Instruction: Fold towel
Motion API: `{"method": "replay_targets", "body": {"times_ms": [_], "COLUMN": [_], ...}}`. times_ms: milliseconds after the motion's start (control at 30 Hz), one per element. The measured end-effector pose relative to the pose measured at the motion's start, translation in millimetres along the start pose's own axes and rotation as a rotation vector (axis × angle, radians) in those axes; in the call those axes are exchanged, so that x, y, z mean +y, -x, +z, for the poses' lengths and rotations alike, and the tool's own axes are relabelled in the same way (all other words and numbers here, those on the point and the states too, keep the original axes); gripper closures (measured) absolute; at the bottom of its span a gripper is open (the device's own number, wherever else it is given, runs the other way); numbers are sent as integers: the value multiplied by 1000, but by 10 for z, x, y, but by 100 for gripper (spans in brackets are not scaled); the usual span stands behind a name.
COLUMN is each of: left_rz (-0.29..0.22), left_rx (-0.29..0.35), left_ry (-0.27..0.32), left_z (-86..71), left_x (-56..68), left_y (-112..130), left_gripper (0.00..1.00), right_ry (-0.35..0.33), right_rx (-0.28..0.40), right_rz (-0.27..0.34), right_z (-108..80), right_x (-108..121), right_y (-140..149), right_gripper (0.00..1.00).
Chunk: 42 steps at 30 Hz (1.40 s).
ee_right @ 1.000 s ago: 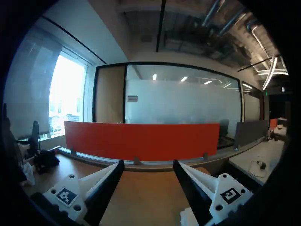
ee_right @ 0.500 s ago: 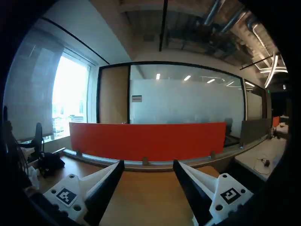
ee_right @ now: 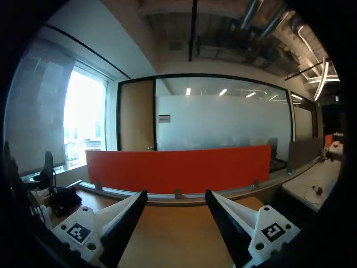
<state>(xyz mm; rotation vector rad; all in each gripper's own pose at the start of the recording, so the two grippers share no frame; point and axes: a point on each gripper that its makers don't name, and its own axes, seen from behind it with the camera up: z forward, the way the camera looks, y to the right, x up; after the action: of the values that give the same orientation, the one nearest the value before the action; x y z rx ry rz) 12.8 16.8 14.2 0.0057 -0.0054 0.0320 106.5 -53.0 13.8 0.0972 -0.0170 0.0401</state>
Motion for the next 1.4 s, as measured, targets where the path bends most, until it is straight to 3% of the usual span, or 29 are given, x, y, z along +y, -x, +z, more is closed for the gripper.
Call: {"method": "replay_targets", "body": {"times_ms": [167, 400, 1033, 1400], "left_rz": [37, 48, -4, -35], "left_rx": [9, 22, 46, 60], "left_ry": [4, 4, 1, -12], "left_z": [-16, -25, -87, -62], "left_x": [6, -12, -74, -184], "left_y": [117, 367, 1311, 1643], "left_gripper": [6, 6, 6, 6], "right_ry": [-1, -4, -7, -16], "right_rx": [8, 18, 27, 32], "right_rz": [21, 23, -10, -29], "right_z": [8, 9, -10, 26], "right_x": [-48, -150, -256, -327], "right_y": [-57, -15, 687, 899], "right_gripper": [0, 0, 0, 0]}}
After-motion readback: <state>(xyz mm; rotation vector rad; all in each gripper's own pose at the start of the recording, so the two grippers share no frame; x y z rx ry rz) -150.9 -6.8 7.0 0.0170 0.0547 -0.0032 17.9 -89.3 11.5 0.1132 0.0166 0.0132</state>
